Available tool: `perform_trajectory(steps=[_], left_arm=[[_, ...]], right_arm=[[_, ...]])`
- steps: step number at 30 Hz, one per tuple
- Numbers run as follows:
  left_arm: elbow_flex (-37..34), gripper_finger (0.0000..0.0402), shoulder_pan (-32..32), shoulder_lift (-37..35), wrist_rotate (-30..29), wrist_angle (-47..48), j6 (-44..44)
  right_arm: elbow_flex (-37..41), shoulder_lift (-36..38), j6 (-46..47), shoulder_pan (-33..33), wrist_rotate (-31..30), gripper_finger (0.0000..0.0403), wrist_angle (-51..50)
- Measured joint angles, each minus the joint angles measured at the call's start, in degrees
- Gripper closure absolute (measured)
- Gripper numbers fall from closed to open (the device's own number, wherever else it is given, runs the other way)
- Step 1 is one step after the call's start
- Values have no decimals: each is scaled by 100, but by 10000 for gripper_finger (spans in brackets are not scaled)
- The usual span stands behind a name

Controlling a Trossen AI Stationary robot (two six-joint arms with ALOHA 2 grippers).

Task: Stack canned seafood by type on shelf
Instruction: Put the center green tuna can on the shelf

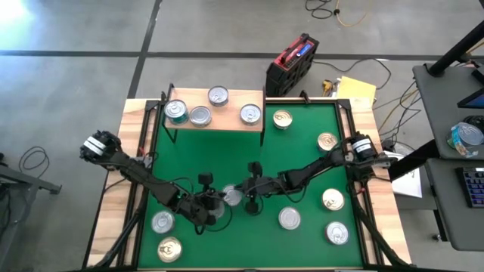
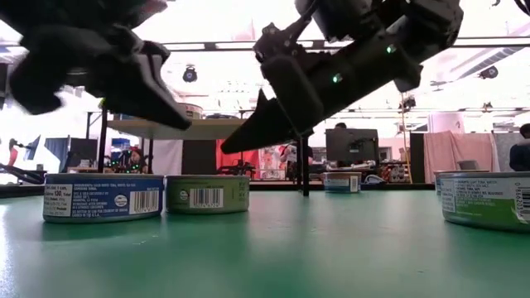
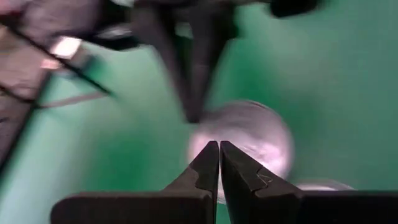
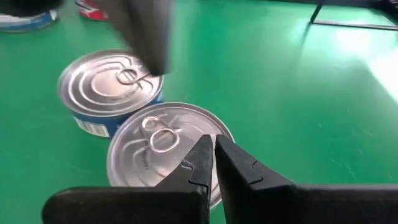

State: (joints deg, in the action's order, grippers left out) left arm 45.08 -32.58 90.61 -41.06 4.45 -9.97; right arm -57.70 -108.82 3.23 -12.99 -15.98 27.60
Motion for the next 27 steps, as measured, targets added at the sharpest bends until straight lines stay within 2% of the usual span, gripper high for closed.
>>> perform_trajectory(steps=[2, 4, 9, 12, 16, 19, 23, 25, 27], left_arm=[[-2, 401, 7, 67, 454, -22, -18], [-6, 401, 16, 198, 651, -21, -95], [31, 401, 18, 356, 644, -57, -125], [78, 401, 16, 356, 396, -48, -130], [133, 401, 16, 356, 361, -55, -116], [140, 401, 16, 356, 347, -52, -125], [140, 401, 16, 356, 205, -50, -125], [140, 401, 16, 356, 197, -50, -125], [140, 401, 16, 356, 202, -59, -127]], right_arm=[[-5, -69, -21, 32, 21, 391, 16], [-5, -148, -29, 50, 121, 391, 24], [-5, -264, -10, 43, 146, 391, -24], [-6, -264, 24, 55, 143, 391, -141], [-22, -197, 372, 61, -171, 391, -550], [-34, -88, 891, 56, -500, 391, -1131], [-32, 120, 2094, -61, -760, 391, -1921], [-15, 206, 2679, -209, -575, 391, -1956], [-8, 261, 2882, -409, -195, 391, -1727]])
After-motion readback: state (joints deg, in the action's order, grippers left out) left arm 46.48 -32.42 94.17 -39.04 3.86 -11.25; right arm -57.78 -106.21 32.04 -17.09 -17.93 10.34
